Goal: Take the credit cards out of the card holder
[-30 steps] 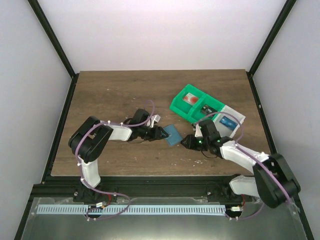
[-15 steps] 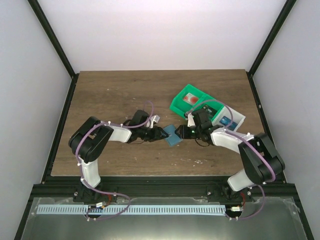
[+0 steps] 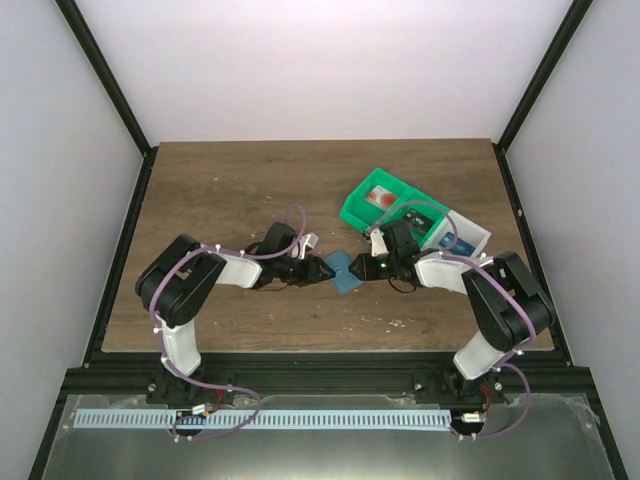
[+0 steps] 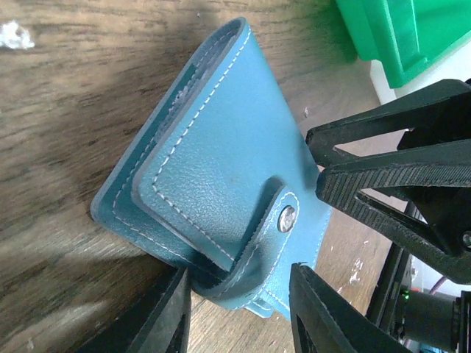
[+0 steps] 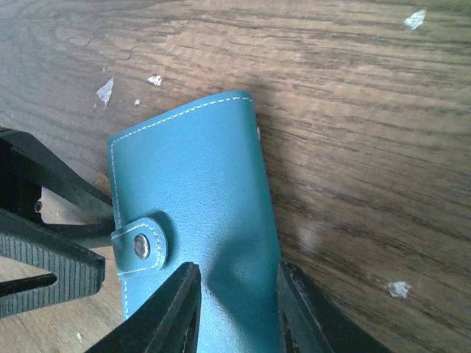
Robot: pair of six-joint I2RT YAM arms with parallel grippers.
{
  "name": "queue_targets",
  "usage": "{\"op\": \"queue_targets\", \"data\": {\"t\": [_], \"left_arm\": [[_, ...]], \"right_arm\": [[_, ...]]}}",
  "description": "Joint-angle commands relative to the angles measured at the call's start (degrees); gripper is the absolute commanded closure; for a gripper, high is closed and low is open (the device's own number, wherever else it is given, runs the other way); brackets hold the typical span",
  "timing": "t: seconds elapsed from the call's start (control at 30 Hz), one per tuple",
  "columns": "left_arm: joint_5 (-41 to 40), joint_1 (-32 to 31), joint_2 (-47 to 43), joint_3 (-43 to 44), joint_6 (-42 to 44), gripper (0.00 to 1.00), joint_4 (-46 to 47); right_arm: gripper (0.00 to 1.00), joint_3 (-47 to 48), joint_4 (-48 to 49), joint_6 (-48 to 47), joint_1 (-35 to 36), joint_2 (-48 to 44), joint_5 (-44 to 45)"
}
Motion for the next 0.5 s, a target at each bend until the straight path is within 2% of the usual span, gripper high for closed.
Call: {"op": "queue_targets", "data": {"t": [0.0, 0.1, 0.27, 0.47], "left_arm": [[-0.2, -0.8, -0.5, -1.6, 1.3, 0.60, -1.8], [-0.1, -0.8, 0.1, -1.6, 1.5, 0.63, -1.9], [-1.1, -0.8, -0.7, -1.1, 2.4, 0.65, -3.5], [-1.3, -0.8, -1.3, -1.1, 2.2, 0.65, -3.9]], "right_arm": [[0.66, -2.1, 0.5, -0.3, 0.7, -1.3, -2.3], [0.62, -1.1, -1.3, -0.8, 0.5, -1.5, 0.7], [0.62, 1.2, -3.5, -1.3, 0.3, -2.6, 3.1], [0.62, 1.6, -1.3, -1.6, 0.3, 2.2, -0.1]]}}
